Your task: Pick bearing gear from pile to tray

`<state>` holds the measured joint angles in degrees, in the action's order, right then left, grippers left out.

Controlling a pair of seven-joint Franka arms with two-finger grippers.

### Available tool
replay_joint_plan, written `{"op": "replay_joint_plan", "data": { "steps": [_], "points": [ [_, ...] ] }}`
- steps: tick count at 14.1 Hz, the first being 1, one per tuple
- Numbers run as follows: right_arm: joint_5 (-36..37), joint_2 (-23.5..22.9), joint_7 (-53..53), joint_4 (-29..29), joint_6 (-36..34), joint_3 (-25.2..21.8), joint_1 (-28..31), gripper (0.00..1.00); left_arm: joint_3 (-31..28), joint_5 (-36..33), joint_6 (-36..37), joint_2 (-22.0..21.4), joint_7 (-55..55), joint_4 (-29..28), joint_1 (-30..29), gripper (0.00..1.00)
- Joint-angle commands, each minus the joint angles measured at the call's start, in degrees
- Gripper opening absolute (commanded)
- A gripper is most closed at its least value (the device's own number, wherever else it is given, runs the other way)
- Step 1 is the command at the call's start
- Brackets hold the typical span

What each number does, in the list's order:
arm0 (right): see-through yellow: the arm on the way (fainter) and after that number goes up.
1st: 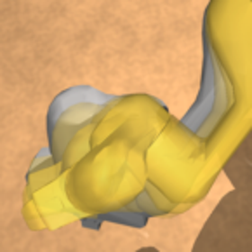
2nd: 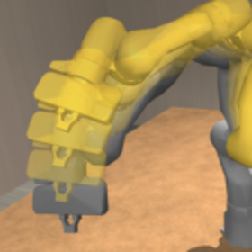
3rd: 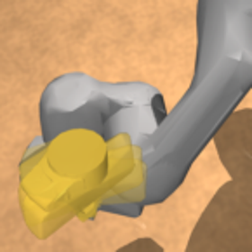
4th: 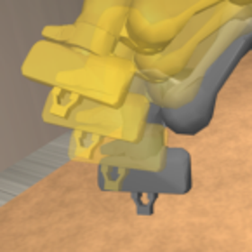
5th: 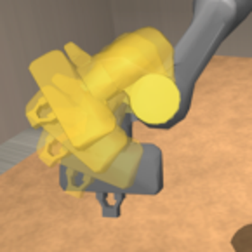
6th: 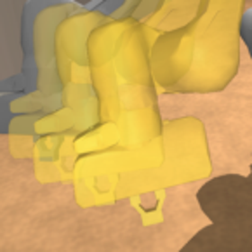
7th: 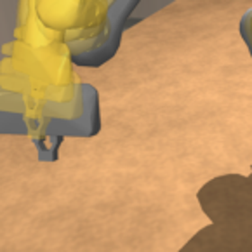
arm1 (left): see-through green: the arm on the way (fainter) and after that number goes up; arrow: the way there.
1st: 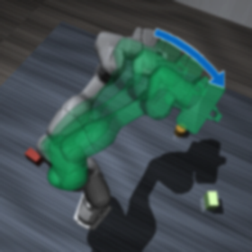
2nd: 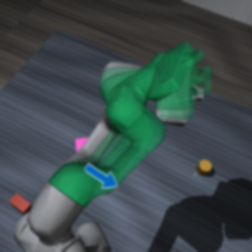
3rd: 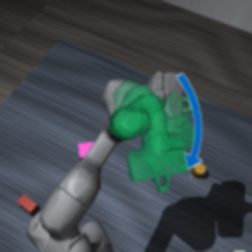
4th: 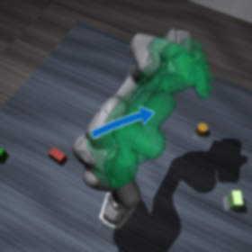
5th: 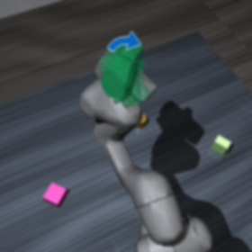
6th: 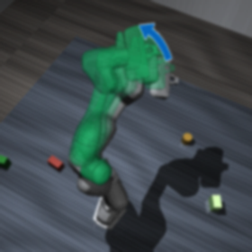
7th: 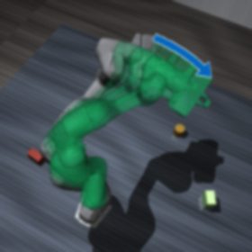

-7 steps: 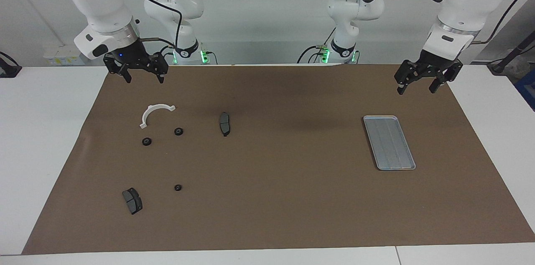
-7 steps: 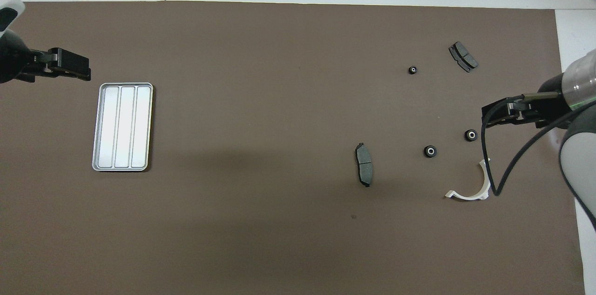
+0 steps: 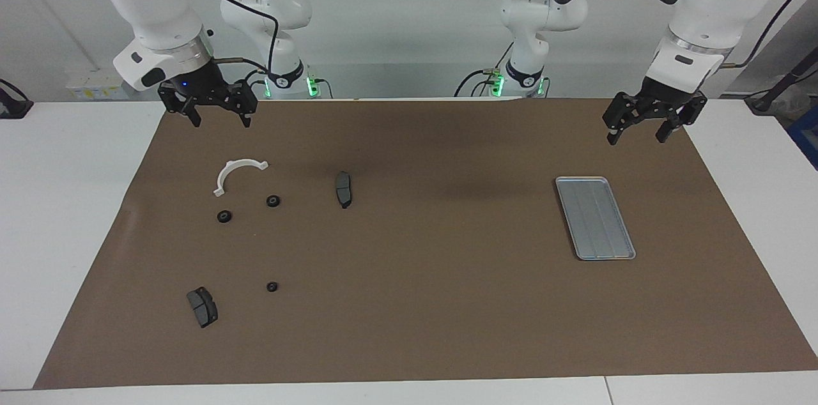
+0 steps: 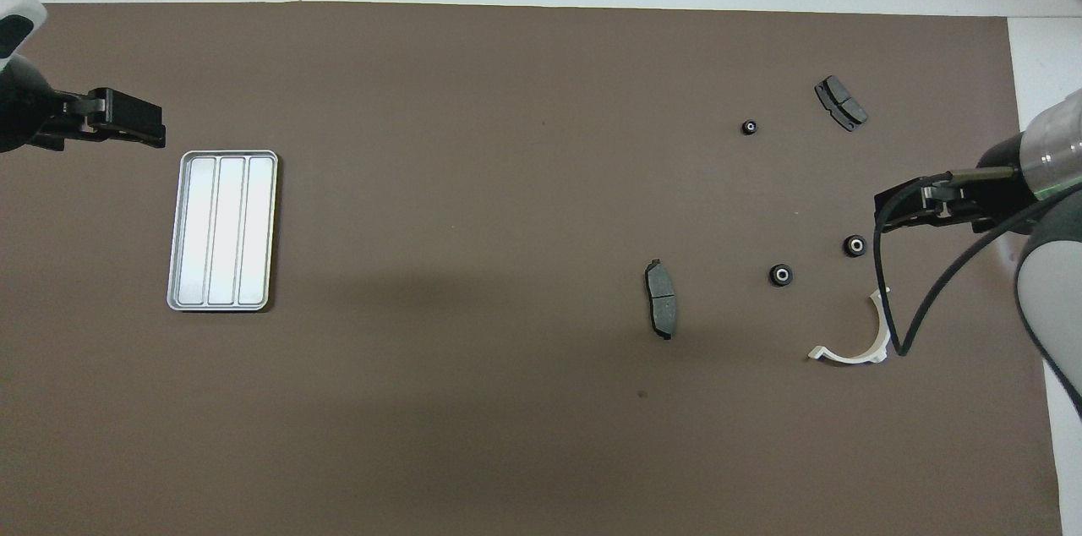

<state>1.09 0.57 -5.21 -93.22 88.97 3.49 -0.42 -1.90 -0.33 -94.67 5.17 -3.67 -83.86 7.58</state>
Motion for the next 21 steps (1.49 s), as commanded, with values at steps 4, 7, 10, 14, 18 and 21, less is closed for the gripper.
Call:
{"op": "replay_joint_plan", "data": {
  "steps": [4,7,10,14,18,21],
  "points": [
    [-1.44,1.18,0.37,-1.97,2.35,0.11,1.03,1.00,-0.30,0.60,-0.16,-0.68,0.42,-1.13,-0.38,1.00],
    [-1.44,1.53,0.55,-4.59,5.07,0.02,1.30,1.00,-0.30,0.60,-0.34,-0.51,0.42,-1.13,-0.46,1.00],
    [-1.44,1.53,3.35,-8.99,9.55,-0.06,3.49,1.00,-0.30,0.60,-0.51,-0.42,0.42,-1.13,-0.55,1.00],
    [-1.44,1.53,5.73,-16.80,18.24,-0.15,4.90,1.00,-0.30,0.60,-0.69,-0.33,0.42,-1.13,-0.55,1.00],
    [-1.44,0.84,8.01,-24.80,27.47,-0.15,6.22,1.00,-0.30,0.60,-0.69,-0.33,0.33,-1.13,-0.55,1.00],
    [-1.44,-0.92,10.82,-29.82,33.80,-0.15,7.97,1.00,-0.39,0.60,-0.52,-0.33,0.33,-1.13,-0.55,1.00]
  ]
}}
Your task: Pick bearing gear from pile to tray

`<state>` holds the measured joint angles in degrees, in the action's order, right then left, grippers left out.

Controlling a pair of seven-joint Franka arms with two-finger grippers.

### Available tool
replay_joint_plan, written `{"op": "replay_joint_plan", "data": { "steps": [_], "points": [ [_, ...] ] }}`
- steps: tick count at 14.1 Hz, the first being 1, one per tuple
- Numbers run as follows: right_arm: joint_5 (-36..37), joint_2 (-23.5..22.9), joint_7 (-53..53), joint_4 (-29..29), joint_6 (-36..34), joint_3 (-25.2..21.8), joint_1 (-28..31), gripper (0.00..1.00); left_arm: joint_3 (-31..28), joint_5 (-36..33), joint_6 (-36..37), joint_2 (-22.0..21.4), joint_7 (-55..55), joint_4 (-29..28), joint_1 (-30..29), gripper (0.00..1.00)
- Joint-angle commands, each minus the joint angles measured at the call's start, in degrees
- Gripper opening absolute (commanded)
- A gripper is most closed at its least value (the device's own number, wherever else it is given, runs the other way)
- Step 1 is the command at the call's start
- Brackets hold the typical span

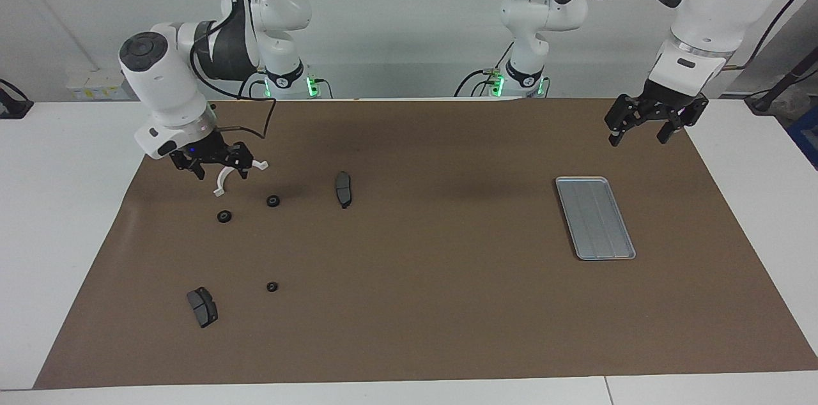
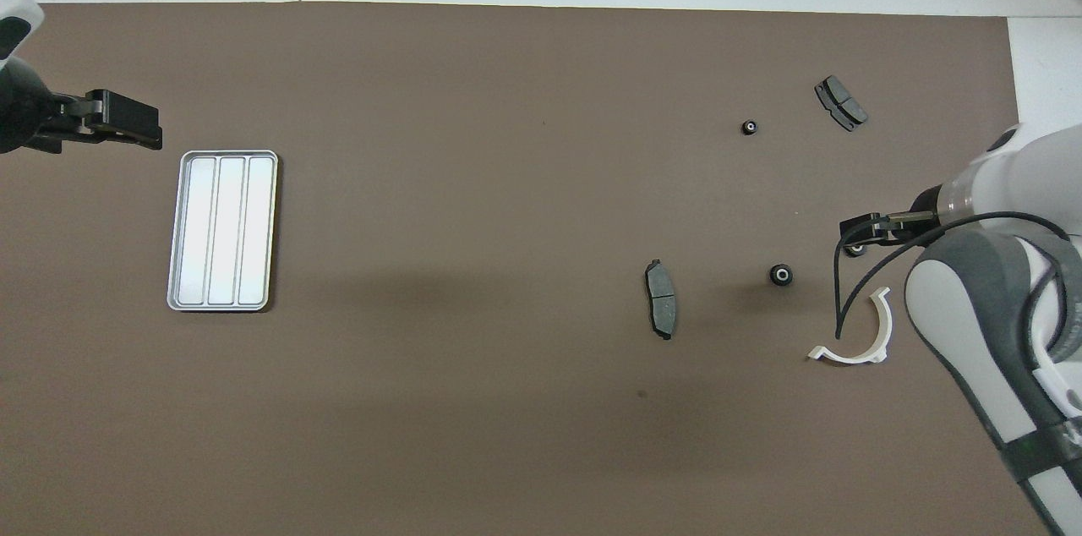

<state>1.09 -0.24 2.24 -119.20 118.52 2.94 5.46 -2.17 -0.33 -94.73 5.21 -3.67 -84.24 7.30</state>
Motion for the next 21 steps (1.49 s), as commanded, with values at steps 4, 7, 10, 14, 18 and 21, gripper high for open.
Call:
{"op": "replay_joint_plan", "data": {
  "steps": [4,7,10,14,18,21],
  "points": [
    [-1.44,-3.88,8.12,-6.31,11.72,0.40,4.47,1.00,-0.03,0.60,-0.55,-0.38,0.34,-0.66,-0.26,1.00],
    [-1.44,-7.66,8.57,-6.22,18.22,0.40,5.18,1.00,-0.11,0.60,-0.11,-0.64,0.33,-0.57,-0.26,1.00],
    [-1.44,-11.52,8.66,-6.22,24.20,0.40,5.09,0.98,-0.03,0.60,-0.11,-0.56,0.33,-0.40,0.09,1.00],
    [-1.44,-13.64,8.57,-6.22,26.67,0.40,5.00,0.90,-0.03,0.60,-0.46,0.06,-0.54,-0.31,0.44,1.00],
    [-1.44,-13.56,8.84,-6.39,24.66,0.40,5.35,0.78,-0.03,0.77,-1.25,0.67,-0.63,-0.22,0.27,1.00],
    [-1.44,-12.94,8.84,-6.31,21.67,0.40,5.53,0.74,-0.03,0.78,-1.16,1.38,-0.63,-0.22,0.18,1.00]
  ]
}}
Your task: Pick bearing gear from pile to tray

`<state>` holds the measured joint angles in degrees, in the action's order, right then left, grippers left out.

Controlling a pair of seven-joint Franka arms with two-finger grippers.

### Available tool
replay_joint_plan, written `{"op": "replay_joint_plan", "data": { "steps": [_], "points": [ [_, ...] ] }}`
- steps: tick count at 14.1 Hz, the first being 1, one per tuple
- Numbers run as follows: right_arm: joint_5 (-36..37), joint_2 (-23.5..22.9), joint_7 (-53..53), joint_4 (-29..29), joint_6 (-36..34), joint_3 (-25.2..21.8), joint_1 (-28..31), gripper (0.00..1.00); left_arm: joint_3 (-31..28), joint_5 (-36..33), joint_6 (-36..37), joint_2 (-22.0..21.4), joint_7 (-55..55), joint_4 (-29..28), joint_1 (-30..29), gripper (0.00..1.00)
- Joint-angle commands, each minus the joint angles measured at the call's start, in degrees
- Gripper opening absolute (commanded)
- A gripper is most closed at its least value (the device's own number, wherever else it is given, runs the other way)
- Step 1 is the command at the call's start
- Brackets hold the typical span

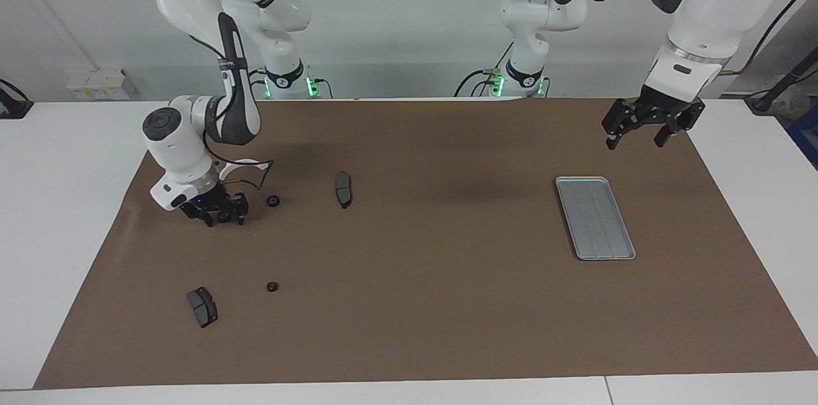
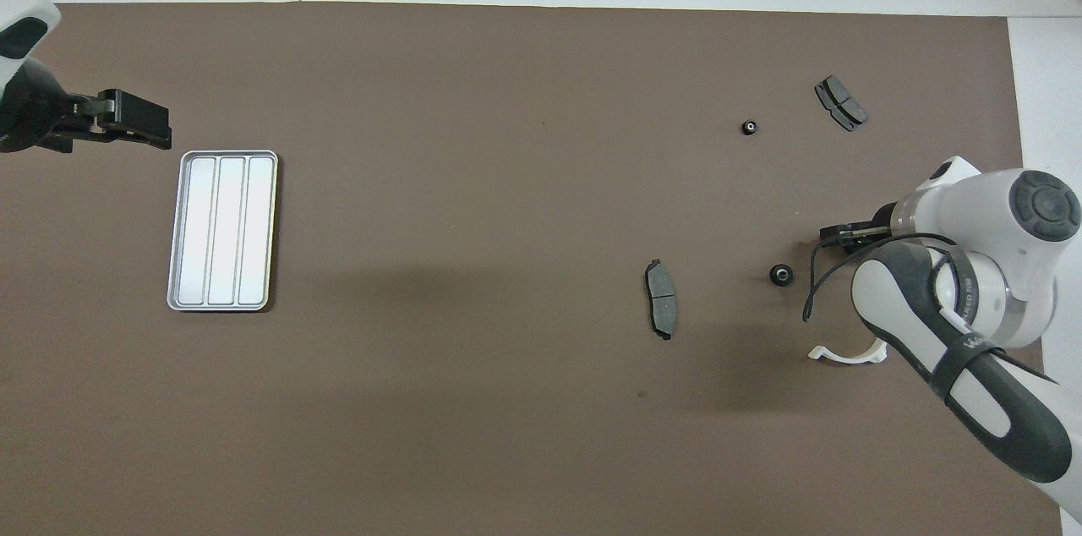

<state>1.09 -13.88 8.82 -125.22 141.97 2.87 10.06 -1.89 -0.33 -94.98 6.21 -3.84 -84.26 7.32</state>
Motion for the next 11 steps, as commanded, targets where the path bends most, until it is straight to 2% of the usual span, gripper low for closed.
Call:
{"op": "replay_joint_plan", "data": {
  "steps": [1,2,3,5,6,9,11],
  "points": [
    [-1.44,0.87,2.34,-0.28,-2.39,0.47,0.92,0.72,-0.31,0.77,-0.91,0.47,-0.37,-0.21,0.15,1.00],
    [-1.44,1.05,2.86,-0.28,-2.83,0.47,1.10,0.64,-0.31,0.68,-0.82,0.56,-0.37,-0.21,0.24,1.00],
    [-1.44,1.14,3.13,-0.28,-3.01,0.47,1.27,0.51,-0.31,0.68,-0.91,1.08,-0.46,-0.21,0.24,1.00],
    [-1.44,1.58,3.04,-0.02,-3.19,0.56,1.27,0.13,-0.40,0.42,-0.56,1.35,-0.46,-0.21,0.50,1.00],
    [-1.44,2.01,2.87,0.15,-3.27,0.56,1.27,0.01,-0.31,0.42,-0.56,1.35,-0.46,-0.21,0.50,1.00],
    [-1.44,3.68,1.91,1.03,-4.50,0.64,0.31,0.00,-0.31,0.51,-0.47,1.35,-0.46,-0.21,0.50,1.00],
    [-1.44,4.65,-2.73,2.61,-7.48,0.82,-2.49,0.00,-0.31,0.51,-0.47,1.35,-0.46,-0.21,0.50,1.00]
  ]
}}
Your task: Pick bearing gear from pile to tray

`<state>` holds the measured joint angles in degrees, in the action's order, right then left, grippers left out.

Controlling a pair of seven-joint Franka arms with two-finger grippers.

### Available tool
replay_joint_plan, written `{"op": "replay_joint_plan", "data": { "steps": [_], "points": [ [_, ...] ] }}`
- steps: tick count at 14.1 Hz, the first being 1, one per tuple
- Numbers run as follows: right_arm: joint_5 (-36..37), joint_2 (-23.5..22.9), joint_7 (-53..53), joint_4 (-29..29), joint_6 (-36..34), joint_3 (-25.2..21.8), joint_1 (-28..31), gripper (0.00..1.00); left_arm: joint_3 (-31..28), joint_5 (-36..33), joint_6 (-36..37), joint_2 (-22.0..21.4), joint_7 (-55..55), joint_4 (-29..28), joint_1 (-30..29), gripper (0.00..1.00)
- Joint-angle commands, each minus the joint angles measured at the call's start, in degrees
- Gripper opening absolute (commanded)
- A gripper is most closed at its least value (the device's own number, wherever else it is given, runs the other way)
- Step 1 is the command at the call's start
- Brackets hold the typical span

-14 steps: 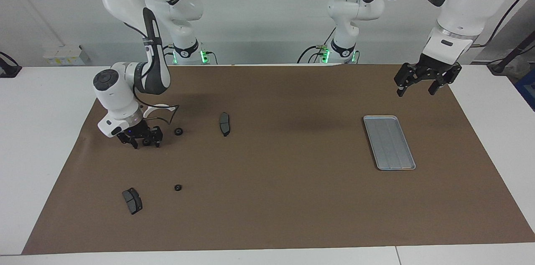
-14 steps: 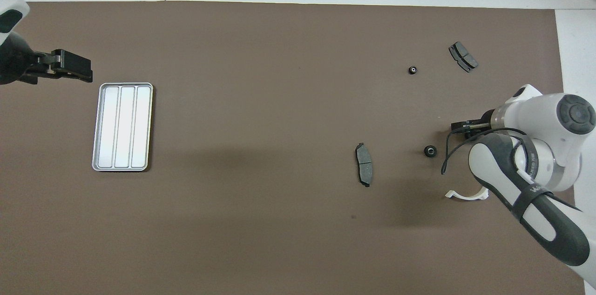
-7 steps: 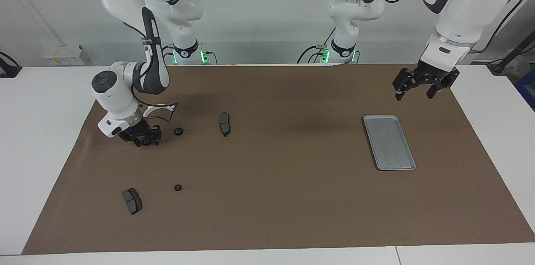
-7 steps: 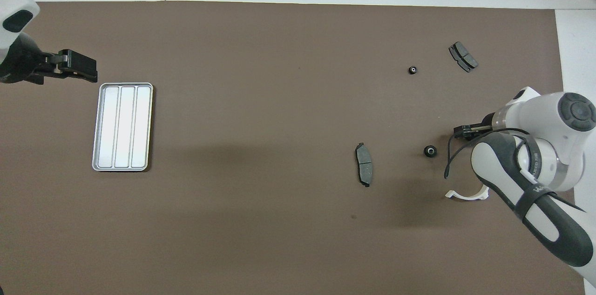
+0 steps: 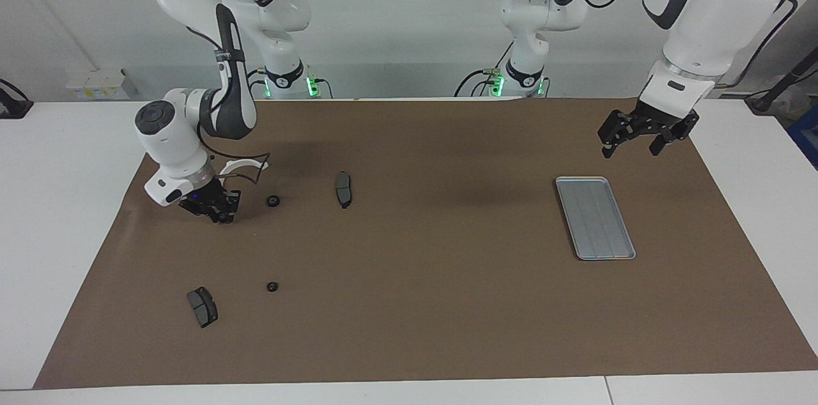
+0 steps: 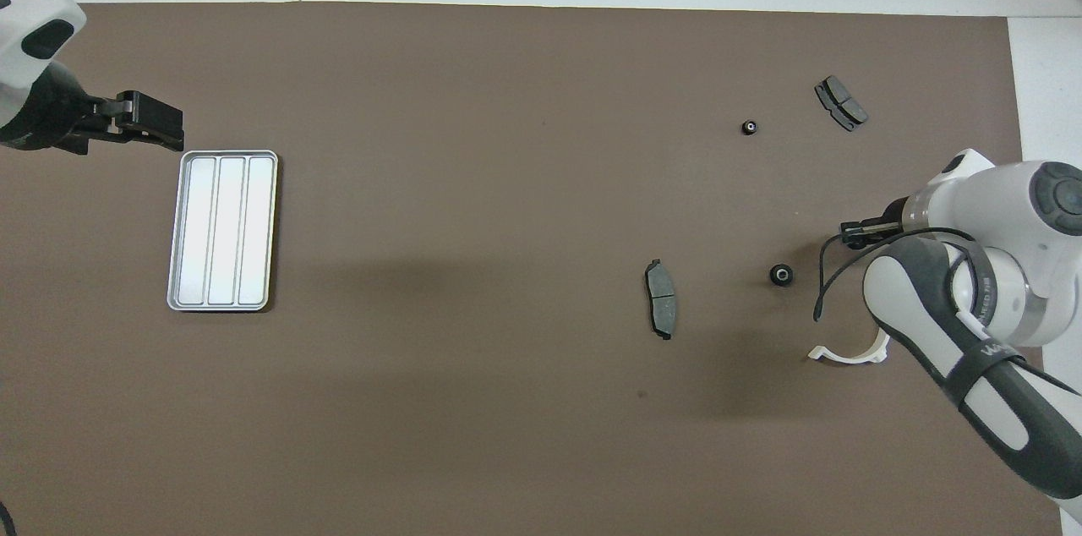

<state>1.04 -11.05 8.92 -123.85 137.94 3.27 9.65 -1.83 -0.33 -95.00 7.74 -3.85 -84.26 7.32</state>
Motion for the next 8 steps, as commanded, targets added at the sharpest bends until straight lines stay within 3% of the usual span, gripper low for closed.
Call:
{"op": "replay_joint_plan", "data": {
  "steps": [1,8],
  "points": [
    [-1.39,1.82,-5.81,2.29,-4.68,0.34,-4.18,0.00,-0.36,0.51,-0.45,-0.18,-0.46,-0.21,0.50,1.00],
    [-1.30,-0.46,-36.65,5.54,-1.63,0.34,-20.17,0.00,-0.36,0.59,-0.54,0.61,-0.54,-0.03,0.59,1.00]
  ]
}}
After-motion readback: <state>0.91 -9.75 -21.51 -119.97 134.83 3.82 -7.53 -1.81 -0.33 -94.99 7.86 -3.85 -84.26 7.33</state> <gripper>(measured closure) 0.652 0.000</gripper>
